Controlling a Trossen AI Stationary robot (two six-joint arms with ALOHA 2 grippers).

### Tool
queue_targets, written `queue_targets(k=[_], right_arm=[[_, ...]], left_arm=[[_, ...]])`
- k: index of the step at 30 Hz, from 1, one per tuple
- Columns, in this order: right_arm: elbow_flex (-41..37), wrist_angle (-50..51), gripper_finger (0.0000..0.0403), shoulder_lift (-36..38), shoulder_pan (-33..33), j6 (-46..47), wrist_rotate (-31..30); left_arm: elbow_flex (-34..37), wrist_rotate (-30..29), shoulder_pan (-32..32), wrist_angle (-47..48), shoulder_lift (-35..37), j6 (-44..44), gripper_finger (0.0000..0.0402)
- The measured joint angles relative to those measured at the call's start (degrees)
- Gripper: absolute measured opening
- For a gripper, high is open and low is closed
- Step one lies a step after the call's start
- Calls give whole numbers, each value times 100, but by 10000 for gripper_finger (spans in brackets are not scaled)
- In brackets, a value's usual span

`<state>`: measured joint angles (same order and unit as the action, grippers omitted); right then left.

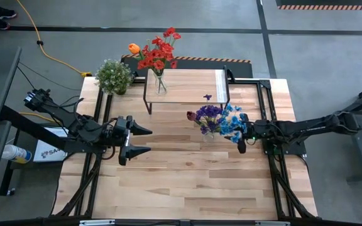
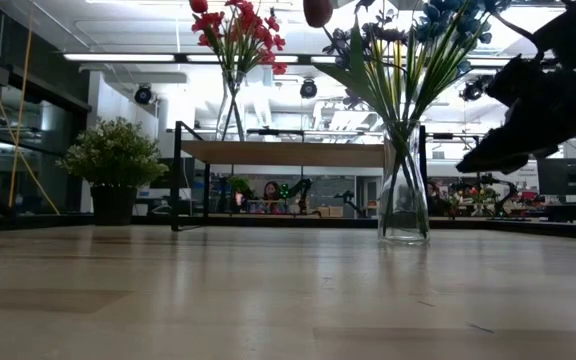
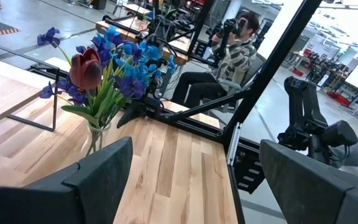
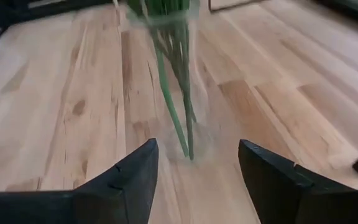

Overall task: Pick and place flowers into a vace then onto a shelf
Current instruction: Put the transparent vase with flowers on the shelf

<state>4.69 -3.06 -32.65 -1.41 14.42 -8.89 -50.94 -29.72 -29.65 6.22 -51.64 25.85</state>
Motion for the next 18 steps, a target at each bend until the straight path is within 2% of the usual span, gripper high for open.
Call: queue_targets(k=[18], right_arm=[[0, -1486, 216, -1288, 2, 415, -238]], left_arm=[[2, 2, 0, 44, 0, 2, 381]])
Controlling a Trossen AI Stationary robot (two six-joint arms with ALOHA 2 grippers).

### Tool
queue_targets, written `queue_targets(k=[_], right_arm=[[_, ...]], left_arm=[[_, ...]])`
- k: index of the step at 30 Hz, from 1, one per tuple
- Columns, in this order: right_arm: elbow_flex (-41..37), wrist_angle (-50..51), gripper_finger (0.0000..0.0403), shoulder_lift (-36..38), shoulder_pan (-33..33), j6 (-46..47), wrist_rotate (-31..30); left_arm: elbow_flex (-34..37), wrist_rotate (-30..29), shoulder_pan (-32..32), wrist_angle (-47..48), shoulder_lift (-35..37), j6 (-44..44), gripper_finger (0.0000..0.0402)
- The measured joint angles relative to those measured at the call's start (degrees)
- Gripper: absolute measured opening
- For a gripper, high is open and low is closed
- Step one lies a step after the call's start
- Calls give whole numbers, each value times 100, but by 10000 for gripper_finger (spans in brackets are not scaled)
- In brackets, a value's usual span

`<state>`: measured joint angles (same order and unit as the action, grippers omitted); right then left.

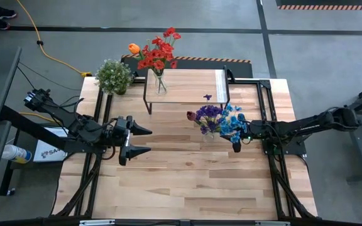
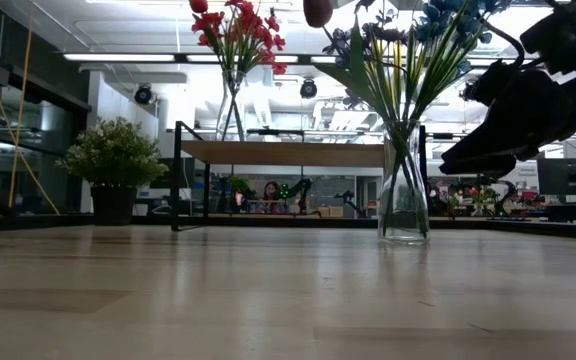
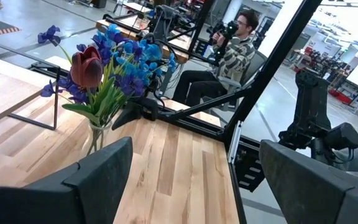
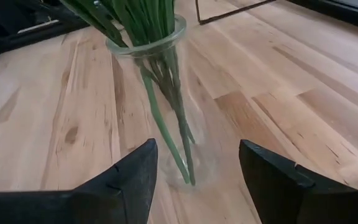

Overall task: Pick and place flowers into a vace then onto a shelf
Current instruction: Put the transparent vase with flowers on the shelf

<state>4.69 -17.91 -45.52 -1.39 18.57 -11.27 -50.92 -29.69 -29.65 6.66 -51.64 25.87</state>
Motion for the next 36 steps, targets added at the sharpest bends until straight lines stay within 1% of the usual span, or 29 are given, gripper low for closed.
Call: queue_targets(k=[6, 11, 16, 27, 36], right_arm=[[2, -314, 216, -384, 0, 106, -105], [2, -886, 216, -723, 0, 94, -107], [2, -1227, 216, -1008, 0, 95, -214], [2, -1998, 216, -1549, 0, 195, -209], [2, -2192, 216, -1728, 0, 196, -167]], left_arm=[[0, 0, 0, 2, 0, 0, 381], [0, 2, 0, 44, 0, 4, 381], [0, 22, 0, 44, -2, 19, 381], [0, 20, 0, 86, 0, 24, 381], [0, 17, 0, 85, 0, 41, 381]])
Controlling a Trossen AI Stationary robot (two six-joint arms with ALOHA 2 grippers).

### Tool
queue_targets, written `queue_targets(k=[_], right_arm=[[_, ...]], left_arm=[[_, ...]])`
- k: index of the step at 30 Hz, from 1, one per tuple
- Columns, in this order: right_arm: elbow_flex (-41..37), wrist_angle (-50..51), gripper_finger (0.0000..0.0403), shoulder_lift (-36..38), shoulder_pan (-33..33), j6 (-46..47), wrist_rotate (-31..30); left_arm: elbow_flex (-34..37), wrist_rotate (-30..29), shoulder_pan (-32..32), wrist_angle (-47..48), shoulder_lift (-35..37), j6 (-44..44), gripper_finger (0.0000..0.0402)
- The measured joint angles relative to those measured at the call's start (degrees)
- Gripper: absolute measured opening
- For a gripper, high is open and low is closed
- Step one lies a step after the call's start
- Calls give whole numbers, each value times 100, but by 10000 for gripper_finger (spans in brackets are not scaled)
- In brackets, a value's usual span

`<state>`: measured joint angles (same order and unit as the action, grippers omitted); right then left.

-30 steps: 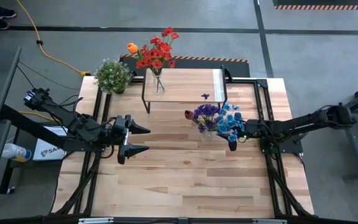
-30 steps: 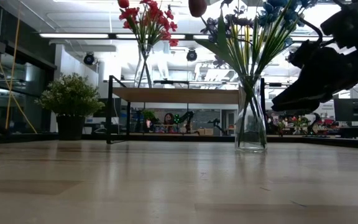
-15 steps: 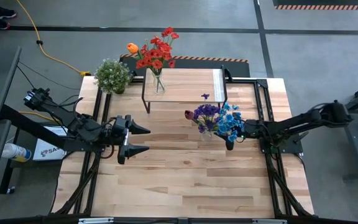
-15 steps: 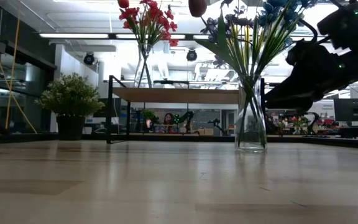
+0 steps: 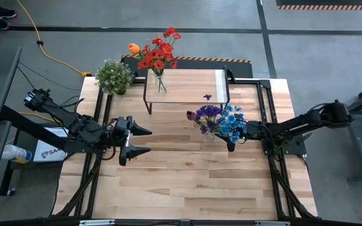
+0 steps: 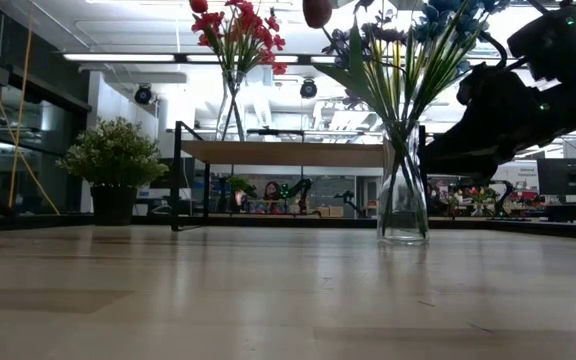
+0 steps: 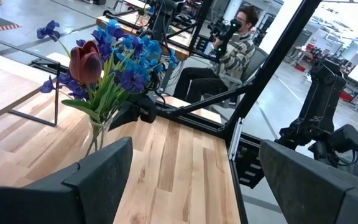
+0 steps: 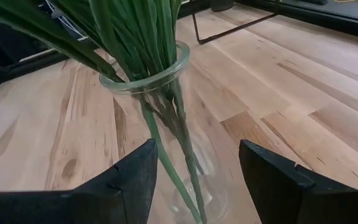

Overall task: Pick and place flowers into a vace then onto a shelf
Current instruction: Put the transparent vase with flowers on the shelf

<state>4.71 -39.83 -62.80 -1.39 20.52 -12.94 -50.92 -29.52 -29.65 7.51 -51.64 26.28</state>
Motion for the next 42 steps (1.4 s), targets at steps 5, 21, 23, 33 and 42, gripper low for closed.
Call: queue_targets(k=[5, 21, 23, 33, 42], right_arm=[[0, 10, 216, 18, 0, 1, 116], [0, 72, 218, 24, 0, 259, 788], [0, 80, 218, 24, 2, 219, 863], [0, 103, 220, 24, 2, 245, 996], [0, 103, 220, 24, 2, 502, 996]], left_arm=[[0, 0, 0, -2, 0, 94, 381], [0, 44, 0, -2, 0, 127, 381], [0, 44, 0, -2, 0, 127, 381], [0, 41, 0, -2, 0, 127, 381], [0, 39, 0, -2, 0, 127, 381]])
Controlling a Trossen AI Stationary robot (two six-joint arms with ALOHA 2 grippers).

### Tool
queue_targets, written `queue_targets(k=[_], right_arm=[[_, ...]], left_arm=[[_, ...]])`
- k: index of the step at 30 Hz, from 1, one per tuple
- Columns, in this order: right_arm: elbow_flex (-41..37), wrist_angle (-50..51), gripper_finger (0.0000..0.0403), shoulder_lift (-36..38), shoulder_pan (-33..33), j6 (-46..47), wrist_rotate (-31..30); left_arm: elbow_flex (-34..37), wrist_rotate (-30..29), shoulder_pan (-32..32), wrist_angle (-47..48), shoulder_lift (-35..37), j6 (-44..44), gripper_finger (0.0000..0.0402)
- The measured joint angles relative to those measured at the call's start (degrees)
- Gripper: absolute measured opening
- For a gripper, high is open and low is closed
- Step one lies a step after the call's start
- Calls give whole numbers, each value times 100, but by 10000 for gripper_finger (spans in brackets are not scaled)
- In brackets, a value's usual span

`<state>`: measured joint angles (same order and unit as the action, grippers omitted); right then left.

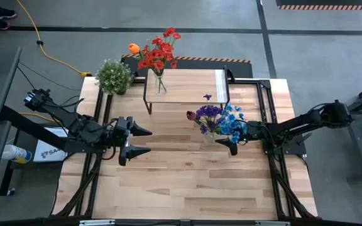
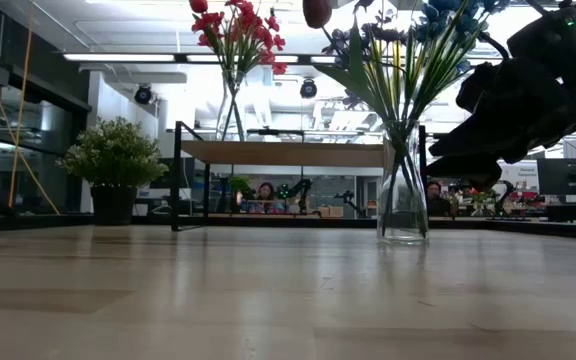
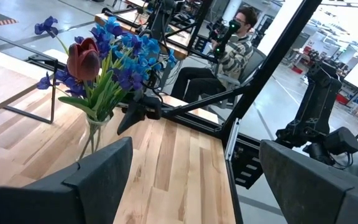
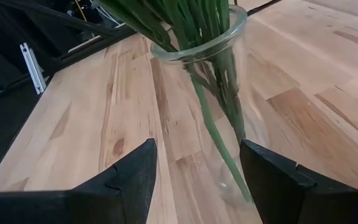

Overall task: Pick and place flowers into a vace then onto a shelf
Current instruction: Put the transparent vase with flowers on the shelf

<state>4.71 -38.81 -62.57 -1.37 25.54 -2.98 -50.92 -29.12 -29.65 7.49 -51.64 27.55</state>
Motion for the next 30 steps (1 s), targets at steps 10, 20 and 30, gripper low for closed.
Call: queue_targets(k=[10, 20, 30], right_arm=[[0, 0, 225, 0, 0, -6, -26], [0, 0, 290, 2, -2, -53, -81], [4, -451, 318, 2, -2, -361, -1487]], left_arm=[[0, -2, 0, 0, 0, 0, 381], [0, -2, 0, 45, 0, 0, 381], [0, -4, 0, 59, 0, -2, 381]])
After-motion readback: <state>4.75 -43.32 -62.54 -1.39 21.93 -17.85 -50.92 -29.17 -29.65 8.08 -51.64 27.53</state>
